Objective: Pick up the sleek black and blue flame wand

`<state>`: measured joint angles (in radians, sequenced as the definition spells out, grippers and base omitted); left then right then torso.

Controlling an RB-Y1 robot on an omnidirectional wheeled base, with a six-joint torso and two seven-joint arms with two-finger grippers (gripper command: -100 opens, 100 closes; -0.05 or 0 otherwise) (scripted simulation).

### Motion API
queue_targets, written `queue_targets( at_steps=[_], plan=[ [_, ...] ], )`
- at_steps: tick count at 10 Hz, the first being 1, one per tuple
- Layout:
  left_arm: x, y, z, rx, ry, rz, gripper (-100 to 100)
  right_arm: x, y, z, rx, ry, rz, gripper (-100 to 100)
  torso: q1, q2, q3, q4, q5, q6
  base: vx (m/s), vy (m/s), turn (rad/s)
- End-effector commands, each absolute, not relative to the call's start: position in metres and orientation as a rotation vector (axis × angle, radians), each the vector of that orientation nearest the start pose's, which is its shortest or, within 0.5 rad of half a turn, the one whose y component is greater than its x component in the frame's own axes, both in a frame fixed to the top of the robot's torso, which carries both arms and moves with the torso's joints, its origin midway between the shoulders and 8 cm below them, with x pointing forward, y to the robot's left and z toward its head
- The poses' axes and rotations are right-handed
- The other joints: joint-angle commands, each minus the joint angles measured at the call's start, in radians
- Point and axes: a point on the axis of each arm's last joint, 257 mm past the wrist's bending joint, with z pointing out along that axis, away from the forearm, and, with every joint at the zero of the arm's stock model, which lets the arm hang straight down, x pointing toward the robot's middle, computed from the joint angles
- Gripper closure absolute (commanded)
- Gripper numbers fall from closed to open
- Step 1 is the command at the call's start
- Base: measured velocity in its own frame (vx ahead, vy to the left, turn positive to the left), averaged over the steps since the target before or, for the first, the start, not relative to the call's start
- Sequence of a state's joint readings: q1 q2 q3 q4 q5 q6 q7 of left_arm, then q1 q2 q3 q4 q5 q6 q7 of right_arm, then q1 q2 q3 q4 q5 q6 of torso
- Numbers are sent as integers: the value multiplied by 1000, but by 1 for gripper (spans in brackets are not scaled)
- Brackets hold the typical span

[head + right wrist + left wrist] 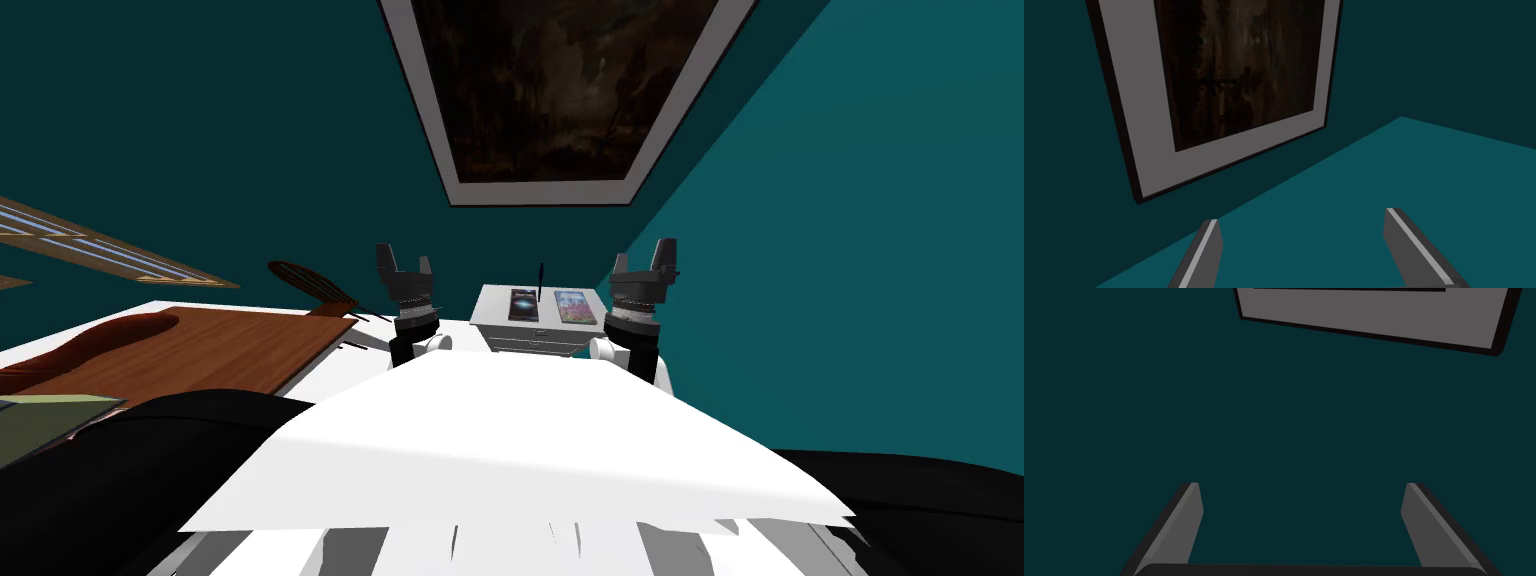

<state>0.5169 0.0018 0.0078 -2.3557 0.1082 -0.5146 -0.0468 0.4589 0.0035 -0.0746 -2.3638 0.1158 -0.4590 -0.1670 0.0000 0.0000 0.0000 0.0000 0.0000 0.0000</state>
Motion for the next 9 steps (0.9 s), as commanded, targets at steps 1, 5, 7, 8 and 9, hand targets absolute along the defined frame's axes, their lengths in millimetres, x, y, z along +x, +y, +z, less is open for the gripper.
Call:
queue_targets(
  at_steps=[1,5,7,8,9],
  plan=[
    [322,292,55,-644,506,-1330,0,344,-273,55,569,651,1338,-100,0,0,0,0,0,0,-17,-15,101],
    [322,292,55,-644,506,-1330,0,373,-255,16,578,831,1321,-100,-3,3,2,1,-1,0,-46,-38,121],
    [322,292,55,-644,506,-1330,0,391,-247,-15,598,940,1295,-100,-3,3,2,1,-1,0,-52,-33,142],
    [322,292,55,-644,506,-1330,0,400,-244,-33,611,998,1276,-100,-2,3,2,1,-1,0,-63,-33,203],
    [322,292,55,-644,506,-1330,0,408,-242,-51,622,1056,1254,-100,-2,3,2,1,-1,0,-68,-39,189]
  ],
)
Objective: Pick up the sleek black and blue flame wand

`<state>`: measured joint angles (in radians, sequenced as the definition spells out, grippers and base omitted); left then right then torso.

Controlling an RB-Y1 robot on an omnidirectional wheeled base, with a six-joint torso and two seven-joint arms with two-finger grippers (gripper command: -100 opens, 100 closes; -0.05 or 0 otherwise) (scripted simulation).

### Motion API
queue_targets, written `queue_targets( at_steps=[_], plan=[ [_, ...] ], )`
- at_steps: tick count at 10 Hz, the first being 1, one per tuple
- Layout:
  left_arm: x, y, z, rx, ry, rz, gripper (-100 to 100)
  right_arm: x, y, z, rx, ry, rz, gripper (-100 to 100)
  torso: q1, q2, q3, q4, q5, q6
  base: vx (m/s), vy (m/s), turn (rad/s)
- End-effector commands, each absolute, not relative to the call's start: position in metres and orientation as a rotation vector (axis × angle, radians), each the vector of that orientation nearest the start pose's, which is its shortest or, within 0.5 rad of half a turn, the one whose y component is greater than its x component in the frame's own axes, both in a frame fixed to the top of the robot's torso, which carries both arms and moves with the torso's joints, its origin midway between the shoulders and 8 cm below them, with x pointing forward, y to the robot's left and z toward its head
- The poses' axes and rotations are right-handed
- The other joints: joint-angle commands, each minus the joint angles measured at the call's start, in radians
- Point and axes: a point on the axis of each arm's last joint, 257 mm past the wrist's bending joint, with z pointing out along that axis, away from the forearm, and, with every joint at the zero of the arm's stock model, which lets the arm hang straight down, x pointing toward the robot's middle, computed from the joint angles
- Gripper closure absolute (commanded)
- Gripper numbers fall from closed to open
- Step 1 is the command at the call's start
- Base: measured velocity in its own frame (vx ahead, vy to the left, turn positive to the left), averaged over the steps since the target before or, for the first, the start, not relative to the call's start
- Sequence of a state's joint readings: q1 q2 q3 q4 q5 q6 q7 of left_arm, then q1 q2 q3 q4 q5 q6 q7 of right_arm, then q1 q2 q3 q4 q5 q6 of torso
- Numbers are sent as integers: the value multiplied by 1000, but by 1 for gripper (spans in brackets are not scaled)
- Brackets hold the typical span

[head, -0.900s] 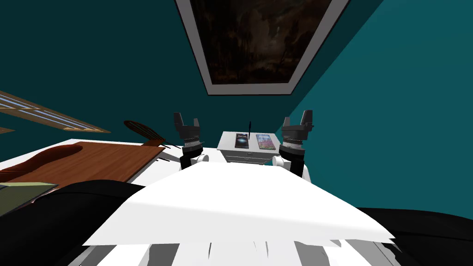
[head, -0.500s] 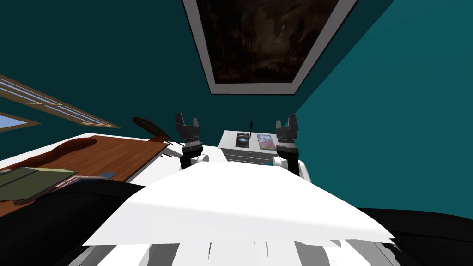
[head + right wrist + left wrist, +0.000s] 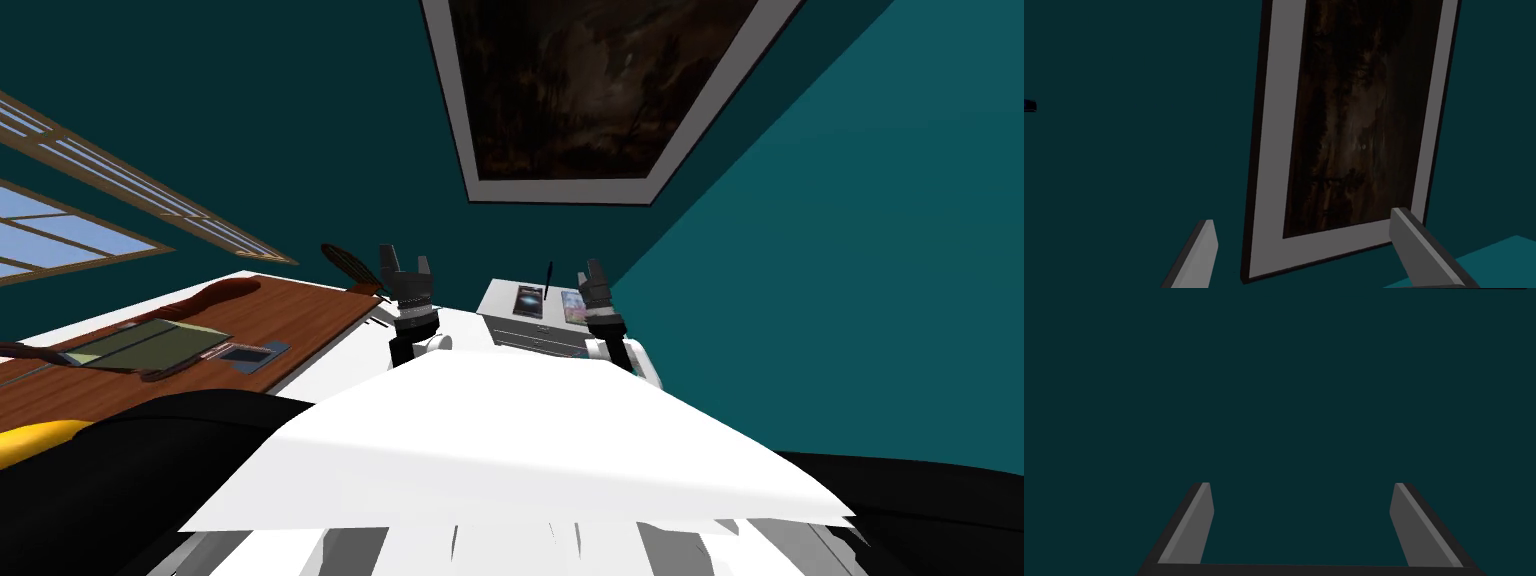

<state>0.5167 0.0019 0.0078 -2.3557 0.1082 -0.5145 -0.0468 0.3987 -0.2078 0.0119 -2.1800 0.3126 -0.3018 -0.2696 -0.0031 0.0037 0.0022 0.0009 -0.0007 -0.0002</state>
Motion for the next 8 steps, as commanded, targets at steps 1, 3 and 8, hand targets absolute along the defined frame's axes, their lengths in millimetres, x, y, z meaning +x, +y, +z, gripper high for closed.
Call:
queue_targets(
  at_steps=[1,3,8],
  plan=[
    [322,292,55,-644,506,-1330,0,416,-241,-71,637,1115,1225,-100,0,0,0,0,0,0,-65,-35,198],
    [322,292,55,-644,506,-1330,0,425,-242,-94,655,1178,1190,-100,1,0,0,0,0,0,-53,-18,128],
    [322,292,55,-644,506,-1330,0,449,-258,-185,710,1413,1003,-100,2,-2,-1,0,0,1,-40,-3,158]
  ],
)
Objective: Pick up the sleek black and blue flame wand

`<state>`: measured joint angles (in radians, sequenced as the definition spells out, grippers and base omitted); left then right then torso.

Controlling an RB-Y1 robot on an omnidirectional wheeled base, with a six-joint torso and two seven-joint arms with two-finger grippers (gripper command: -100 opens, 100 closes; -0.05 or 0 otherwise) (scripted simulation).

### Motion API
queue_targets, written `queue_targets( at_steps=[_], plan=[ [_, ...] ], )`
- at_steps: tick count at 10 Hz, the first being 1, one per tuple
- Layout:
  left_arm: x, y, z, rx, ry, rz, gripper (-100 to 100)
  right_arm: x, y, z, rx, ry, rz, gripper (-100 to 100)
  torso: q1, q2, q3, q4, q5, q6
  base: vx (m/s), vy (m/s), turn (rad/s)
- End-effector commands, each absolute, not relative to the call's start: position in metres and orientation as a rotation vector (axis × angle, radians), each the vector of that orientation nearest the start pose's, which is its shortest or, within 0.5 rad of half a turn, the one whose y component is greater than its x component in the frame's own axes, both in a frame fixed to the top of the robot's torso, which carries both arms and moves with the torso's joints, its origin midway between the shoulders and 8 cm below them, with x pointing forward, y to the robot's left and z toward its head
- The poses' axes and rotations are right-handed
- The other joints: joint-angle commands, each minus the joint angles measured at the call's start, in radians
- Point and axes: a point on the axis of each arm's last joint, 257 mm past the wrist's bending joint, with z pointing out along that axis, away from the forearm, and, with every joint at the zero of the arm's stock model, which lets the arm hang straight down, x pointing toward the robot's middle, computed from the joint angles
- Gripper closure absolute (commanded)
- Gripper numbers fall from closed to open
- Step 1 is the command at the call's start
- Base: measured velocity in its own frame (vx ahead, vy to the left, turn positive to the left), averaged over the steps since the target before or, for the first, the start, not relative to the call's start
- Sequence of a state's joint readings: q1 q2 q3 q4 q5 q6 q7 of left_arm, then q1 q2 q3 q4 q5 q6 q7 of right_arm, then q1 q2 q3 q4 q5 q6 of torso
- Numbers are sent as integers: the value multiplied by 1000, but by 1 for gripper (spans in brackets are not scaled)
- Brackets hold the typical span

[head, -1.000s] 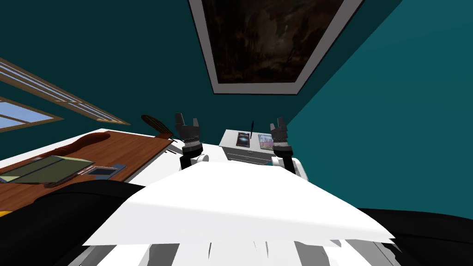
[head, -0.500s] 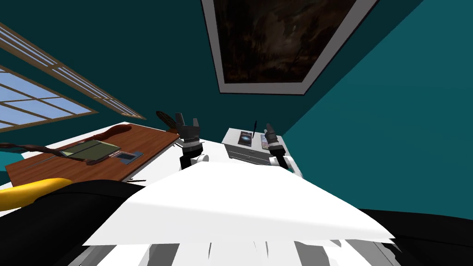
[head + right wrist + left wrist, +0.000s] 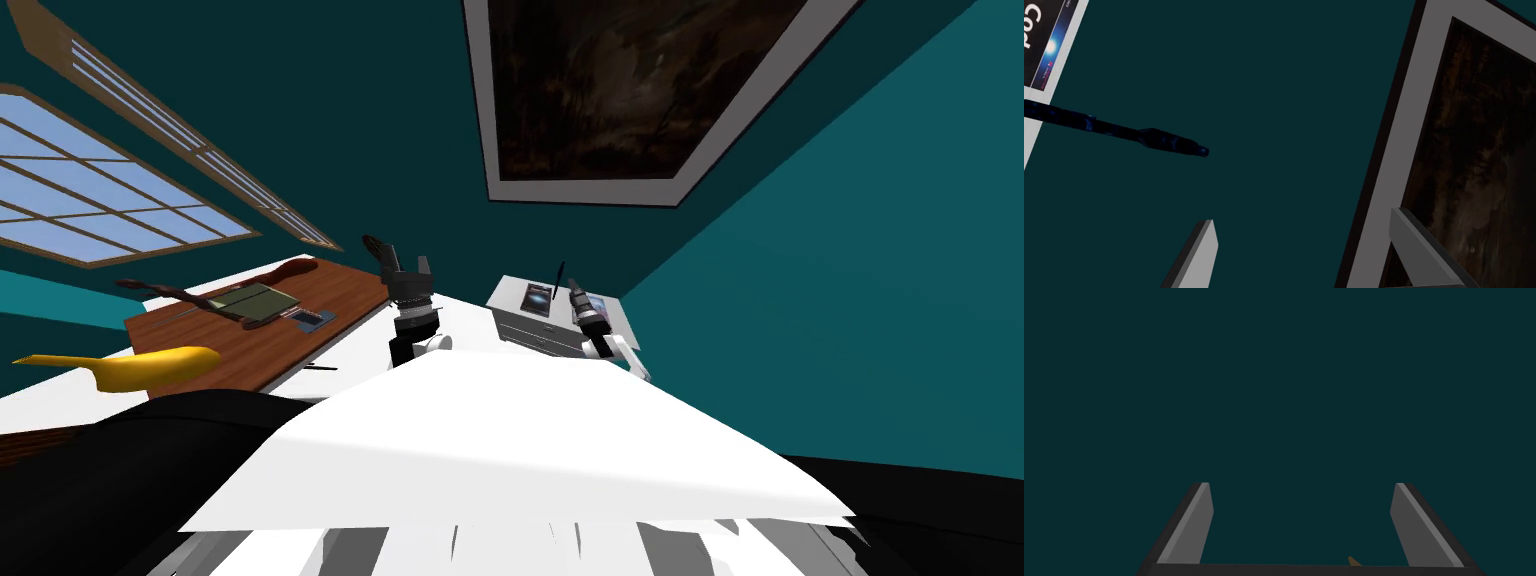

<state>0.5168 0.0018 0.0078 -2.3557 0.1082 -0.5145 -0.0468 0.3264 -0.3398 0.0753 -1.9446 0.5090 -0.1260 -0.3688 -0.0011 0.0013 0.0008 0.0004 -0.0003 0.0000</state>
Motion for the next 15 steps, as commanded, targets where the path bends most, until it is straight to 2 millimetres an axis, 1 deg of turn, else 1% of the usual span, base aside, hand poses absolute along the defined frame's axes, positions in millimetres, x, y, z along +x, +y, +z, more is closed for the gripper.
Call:
queue_targets(
  at_steps=[1,2,3,4,5,6,7,8,9,10,11,12,13,14,15],
  plan=[
    [322,292,55,-644,506,-1330,0,454,-264,-203,715,1461,949,-100,0,0,0,0,0,0,-38,13,273],
    [322,292,55,-644,506,-1330,0,454,-267,-209,722,1470,940,-100,1,0,0,0,0,0,-24,9,62],
    [322,292,55,-644,506,-1330,0,457,-275,-225,721,1512,882,-100,1,0,0,0,0,1,-21,20,122],
    [322,292,55,-644,506,-1330,0,457,-278,-231,731,1522,873,-100,1,-1,0,0,0,0,-16,13,68],
    [322,292,55,-644,506,-1330,0,459,-290,-250,734,1568,805,-100,1,-1,0,0,0,1,-13,17,181],
    [322,292,55,-644,506,-1330,0,459,-291,-253,737,1572,802,-100,1,-1,-1,0,0,0,-9,11,77],
    [322,292,55,-644,506,-1330,0,462,-303,-268,735,1609,733,-100,1,-1,-1,0,0,1,-13,21,118],
    [322,292,55,-644,506,-1330,0,461,-306,-274,742,1617,725,-100,1,-1,-1,0,0,0,-9,19,85],
    [322,292,55,-644,506,-1330,0,463,-319,-286,736,1648,656,-100,1,-1,-1,0,0,1,-3,27,137],
    [322,292,55,-644,506,-1330,0,461,-323,-293,745,1658,646,-100,2,-2,-1,0,0,0,-1,21,94],
    [322,292,55,-644,506,-1330,0,462,-341,-308,744,1693,566,-100,1,-2,-1,0,0,1,-1,31,143],
    [322,292,55,-644,506,-1330,0,464,-355,-316,728,1715,502,-100,2,-2,-1,0,0,0,1,51,243],
    [322,292,55,-644,506,-1330,0,461,-362,-326,746,1727,478,-100,3,-2,-1,0,1,0,5,35,70],
    [322,292,55,-644,506,-1330,0,462,-380,-333,737,1746,403,-100,2,-2,-1,0,1,1,8,33,106],
    [322,292,55,-644,506,-1330,0,459,-383,-339,744,1755,393,-100,2,-2,-1,0,1,1,10,28,69]
  ],
)
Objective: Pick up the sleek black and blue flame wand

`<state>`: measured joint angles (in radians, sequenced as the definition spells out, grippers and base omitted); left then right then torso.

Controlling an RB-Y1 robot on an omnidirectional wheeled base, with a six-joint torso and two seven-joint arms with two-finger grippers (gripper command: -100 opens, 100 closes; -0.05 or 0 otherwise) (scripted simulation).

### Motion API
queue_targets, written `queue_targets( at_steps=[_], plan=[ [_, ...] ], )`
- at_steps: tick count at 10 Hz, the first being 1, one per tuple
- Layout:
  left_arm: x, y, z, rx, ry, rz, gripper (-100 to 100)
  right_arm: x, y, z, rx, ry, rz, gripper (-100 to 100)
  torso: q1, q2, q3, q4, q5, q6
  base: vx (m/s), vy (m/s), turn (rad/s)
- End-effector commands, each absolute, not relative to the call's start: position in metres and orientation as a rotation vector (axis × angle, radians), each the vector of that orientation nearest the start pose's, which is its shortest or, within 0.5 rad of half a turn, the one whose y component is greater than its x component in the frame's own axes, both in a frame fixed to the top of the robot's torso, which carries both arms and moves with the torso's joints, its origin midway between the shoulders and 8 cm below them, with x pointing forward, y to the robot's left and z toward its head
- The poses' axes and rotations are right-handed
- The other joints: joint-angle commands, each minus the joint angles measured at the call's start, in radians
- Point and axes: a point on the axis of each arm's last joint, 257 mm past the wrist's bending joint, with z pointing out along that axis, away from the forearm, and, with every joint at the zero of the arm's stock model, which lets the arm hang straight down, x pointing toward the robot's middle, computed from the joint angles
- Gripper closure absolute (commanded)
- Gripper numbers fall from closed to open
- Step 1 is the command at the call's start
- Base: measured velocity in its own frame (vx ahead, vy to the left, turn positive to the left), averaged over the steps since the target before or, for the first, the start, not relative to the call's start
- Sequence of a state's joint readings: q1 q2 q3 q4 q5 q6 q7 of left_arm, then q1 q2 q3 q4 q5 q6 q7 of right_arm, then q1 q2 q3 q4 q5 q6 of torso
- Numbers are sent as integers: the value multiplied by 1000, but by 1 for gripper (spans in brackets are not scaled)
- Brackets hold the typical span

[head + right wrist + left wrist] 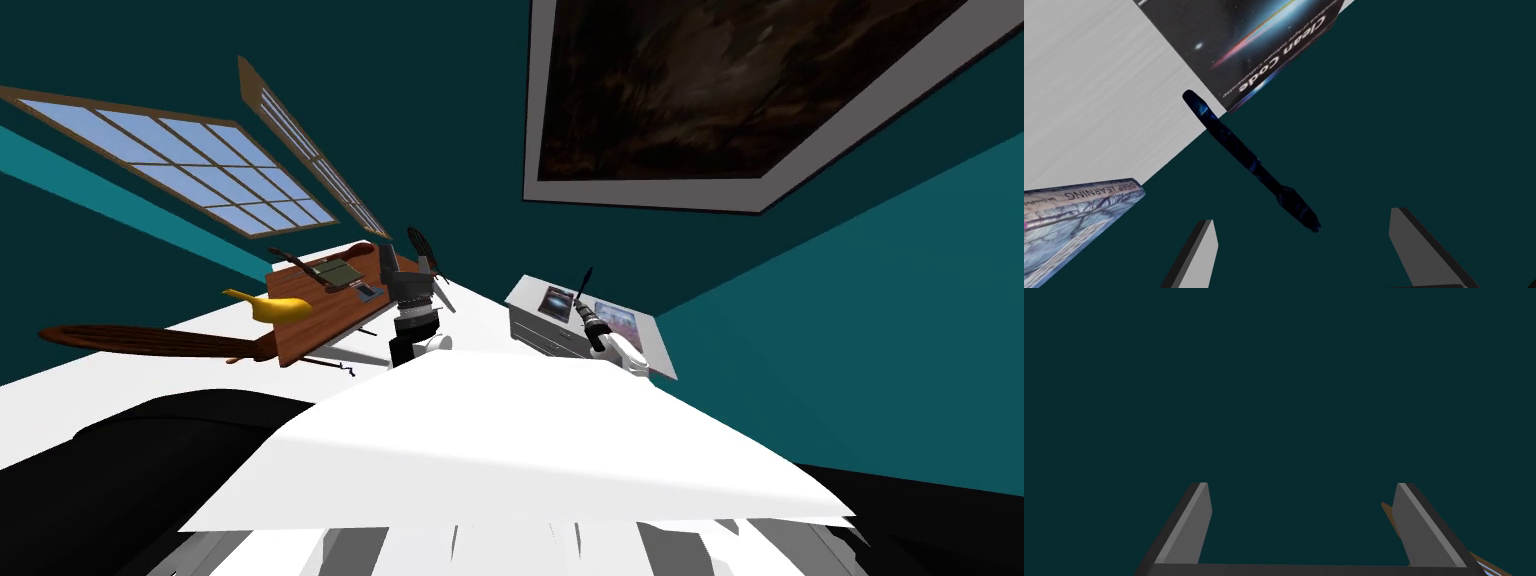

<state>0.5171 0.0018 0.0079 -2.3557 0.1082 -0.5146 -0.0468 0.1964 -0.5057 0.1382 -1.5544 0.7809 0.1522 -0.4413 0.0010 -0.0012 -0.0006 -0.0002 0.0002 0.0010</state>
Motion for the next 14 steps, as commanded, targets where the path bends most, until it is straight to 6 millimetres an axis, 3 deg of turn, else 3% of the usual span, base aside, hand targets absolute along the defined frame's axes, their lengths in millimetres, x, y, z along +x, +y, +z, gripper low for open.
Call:
queue_targets(
  at_steps=[1,2,3,4,5,6,7,8,10,11,12,13,14],
  plan=[
    [322,292,55,-644,506,-1330,0,459,-403,-347,737,1773,312,-100,0,0,0,0,0,0,16,36,148],
    [322,292,55,-644,506,-1330,0,457,-405,-350,741,1778,306,-100,0,0,0,0,0,0,13,28,69],
    [322,292,55,-644,506,-1330,0,457,-426,-356,732,1791,227,-100,0,0,0,0,0,0,15,43,140],
    [322,292,55,-644,506,-1330,0,455,-428,-359,737,1796,220,-100,1,-1,0,0,0,0,18,38,68],
    [322,292,55,-644,506,-1330,0,453,-450,-364,728,1807,140,-100,1,0,0,0,0,0,30,40,118],
    [322,292,55,-644,506,-1330,0,452,-451,-366,732,1811,135,-100,1,-1,-1,0,0,0,26,30,65],
    [322,292,55,-644,506,-1330,0,451,-472,-367,721,1815,59,-100,0,-1,-1,0,0,0,24,43,125],
    [322,292,55,-644,506,-1330,0,448,-475,-371,726,1821,51,-100,1,-1,-1,0,0,0,21,35,53],
    [322,292,55,-644,506,-1330,0,444,-516,-371,708,1824,-98,-100,1,-1,-1,0,0,0,40,60,139],
    [322,292,55,-644,506,-1330,0,440,-520,-376,714,1833,-110,-100,2,-2,-1,0,1,0,39,44,57],
    [322,292,55,-644,506,-1330,0,436,-541,-376,709,1835,-185,-100,1,-2,-1,0,0,0,43,42,98],
    [322,292,55,-644,506,-1330,0,436,-541,-376,709,1835,-185,-100,1,-2,-1,0,0,0,38,26,57],
    [322,292,55,-644,506,-1330,0,433,-559,-374,702,1831,-252,-100,0,-2,-1,0,0,0,40,45,86]
  ],
)
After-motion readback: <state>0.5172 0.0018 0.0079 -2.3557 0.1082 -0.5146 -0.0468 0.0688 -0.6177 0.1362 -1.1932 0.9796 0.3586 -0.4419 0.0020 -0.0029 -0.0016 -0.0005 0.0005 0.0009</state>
